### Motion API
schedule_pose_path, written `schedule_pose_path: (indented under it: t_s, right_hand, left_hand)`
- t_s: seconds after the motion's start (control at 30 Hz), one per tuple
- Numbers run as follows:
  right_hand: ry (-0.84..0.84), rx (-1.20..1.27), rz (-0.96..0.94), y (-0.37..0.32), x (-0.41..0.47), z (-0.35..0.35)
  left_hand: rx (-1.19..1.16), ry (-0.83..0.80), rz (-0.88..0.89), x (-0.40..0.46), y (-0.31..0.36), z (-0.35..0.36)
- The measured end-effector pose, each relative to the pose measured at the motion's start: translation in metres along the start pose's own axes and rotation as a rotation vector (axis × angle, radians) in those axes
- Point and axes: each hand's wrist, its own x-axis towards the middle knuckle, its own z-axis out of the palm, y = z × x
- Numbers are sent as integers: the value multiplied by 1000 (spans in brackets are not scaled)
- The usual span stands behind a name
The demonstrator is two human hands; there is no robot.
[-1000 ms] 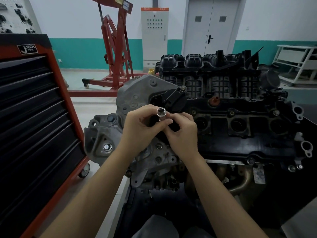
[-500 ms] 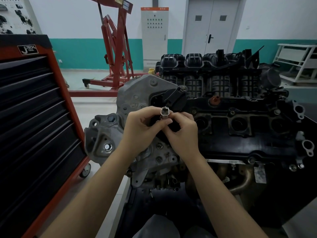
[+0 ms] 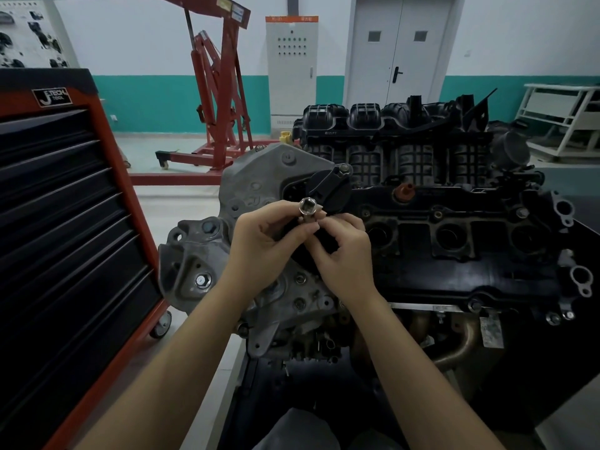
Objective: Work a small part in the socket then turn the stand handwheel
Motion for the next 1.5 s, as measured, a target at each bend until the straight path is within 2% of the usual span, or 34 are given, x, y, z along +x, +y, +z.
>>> schedule_pose_path:
  t_s: [0.1, 0.23, 0.47, 0.6, 0.8, 0.93, 1.07, 1.3, 1.5]
  right_hand:
    - [27, 15, 19, 3, 0, 1]
    - [47, 18, 35, 3, -1, 2]
    - [38, 10, -26, 3, 1, 2]
    - [61, 7, 30, 6, 0, 4]
    - [47, 3, -56, 4, 1, 3]
    - [56, 19, -13, 7, 0, 3]
    - [79, 30, 8, 3, -1, 2]
    - [43, 38, 4, 3, -1, 2]
    - [47, 62, 38, 2, -1, 0]
  left_hand:
    - [31, -35, 7, 1, 2, 1]
    - [130, 12, 33, 1, 2, 0]
    - [38, -44, -16, 0, 1, 0]
    - [107, -45, 30, 1, 3, 0]
    - [78, -52, -6, 0, 2, 0]
    - [83, -94, -7, 2, 2, 0]
    - [145, -23, 51, 1, 2, 0]
    - [104, -84, 8, 2, 3, 0]
    - [75, -63, 22, 0, 2, 0]
